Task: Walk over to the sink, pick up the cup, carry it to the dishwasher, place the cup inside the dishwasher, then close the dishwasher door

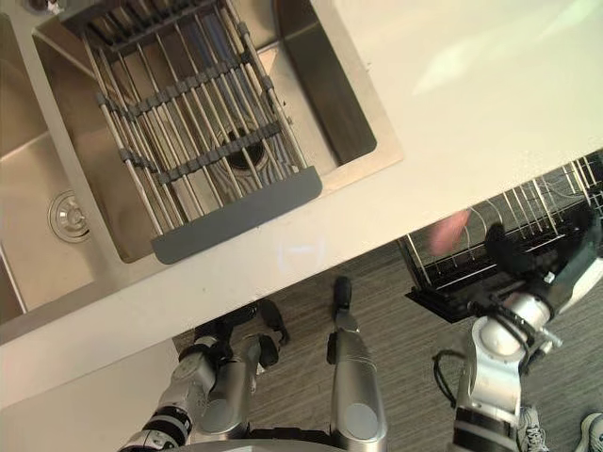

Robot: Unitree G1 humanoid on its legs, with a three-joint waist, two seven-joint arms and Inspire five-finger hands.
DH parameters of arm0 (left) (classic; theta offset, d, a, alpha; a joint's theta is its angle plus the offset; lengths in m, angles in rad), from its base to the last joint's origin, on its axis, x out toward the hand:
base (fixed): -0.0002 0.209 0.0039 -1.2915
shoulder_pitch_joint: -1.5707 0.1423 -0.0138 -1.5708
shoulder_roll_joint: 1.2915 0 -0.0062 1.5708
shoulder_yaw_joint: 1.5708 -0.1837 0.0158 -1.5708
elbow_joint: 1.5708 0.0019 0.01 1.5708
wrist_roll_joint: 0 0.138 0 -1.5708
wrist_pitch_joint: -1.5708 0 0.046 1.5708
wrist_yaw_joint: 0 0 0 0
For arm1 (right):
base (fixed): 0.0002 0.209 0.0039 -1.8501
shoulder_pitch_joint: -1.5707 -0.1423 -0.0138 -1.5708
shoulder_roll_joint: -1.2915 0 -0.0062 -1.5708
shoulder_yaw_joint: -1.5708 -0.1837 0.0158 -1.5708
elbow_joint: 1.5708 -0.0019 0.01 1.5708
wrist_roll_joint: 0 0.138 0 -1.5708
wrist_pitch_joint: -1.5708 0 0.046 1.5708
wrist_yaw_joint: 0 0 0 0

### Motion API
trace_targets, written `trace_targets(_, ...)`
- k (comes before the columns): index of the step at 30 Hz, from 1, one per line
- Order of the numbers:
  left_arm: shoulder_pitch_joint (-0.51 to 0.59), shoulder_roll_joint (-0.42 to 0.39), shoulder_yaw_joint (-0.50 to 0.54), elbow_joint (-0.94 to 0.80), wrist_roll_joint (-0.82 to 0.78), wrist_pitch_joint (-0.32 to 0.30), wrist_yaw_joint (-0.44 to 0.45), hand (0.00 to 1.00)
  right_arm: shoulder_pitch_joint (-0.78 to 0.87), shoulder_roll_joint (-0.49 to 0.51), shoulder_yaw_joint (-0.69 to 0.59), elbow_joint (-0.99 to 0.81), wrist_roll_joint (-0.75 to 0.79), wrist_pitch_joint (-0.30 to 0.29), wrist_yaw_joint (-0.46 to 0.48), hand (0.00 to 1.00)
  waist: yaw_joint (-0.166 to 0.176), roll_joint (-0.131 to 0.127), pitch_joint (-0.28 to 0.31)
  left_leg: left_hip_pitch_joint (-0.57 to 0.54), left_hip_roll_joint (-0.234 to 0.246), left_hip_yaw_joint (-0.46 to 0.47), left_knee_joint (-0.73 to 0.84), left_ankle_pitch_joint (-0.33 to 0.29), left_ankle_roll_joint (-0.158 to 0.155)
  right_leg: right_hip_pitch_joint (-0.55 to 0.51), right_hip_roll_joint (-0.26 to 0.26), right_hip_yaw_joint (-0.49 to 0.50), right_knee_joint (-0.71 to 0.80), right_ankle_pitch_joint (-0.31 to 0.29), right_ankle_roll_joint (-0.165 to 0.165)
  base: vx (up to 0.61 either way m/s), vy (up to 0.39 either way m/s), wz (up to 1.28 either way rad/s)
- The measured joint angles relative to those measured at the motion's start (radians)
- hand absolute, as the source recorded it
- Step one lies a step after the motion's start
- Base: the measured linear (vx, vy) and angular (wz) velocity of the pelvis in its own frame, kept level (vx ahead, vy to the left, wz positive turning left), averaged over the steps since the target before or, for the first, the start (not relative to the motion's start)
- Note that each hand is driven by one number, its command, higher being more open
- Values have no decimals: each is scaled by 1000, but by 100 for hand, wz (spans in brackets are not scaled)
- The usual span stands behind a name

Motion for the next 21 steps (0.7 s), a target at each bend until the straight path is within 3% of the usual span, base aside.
trace_targets(5, 21, 3, 35, 36, 2, -3, 0, 90, 27, 32, -35, 101, 141, -105, 86, 90, -11, -25, -15, 34, 21, -1, 22, -19, -12, 30, 12, -4, 31, -27, -4, 14, -21, -2)
trace_targets(11, 22, 2, 41, 45, 4, -2, -1, 90, 26, 57, -36, 172, 230, -205, 96, 90, 1, -43, -26, 51, 30, -1, 31, -26, -18, 47, 17, -20, 41, -33, -9, 9, -18, 0)
trace_targets(15, 23, 3, 41, 61, 4, -3, 0, 90, 26, 89, -54, 181, 229, -262, 19, 90, 3, -42, -41, 56, 35, 2, 33, -34, -21, 51, 21, -20, 40, -40, -9, 4, -4, -1)
trace_targets(21, 35, 2, 41, 94, 4, 4, 3, 90, 50, 126, -160, 102, 121, -305, -278, 90, -4, -43, -84, 78, 47, 13, 33, -43, -29, 70, 32, -17, 37, -45, -11, 30, -9, -4)
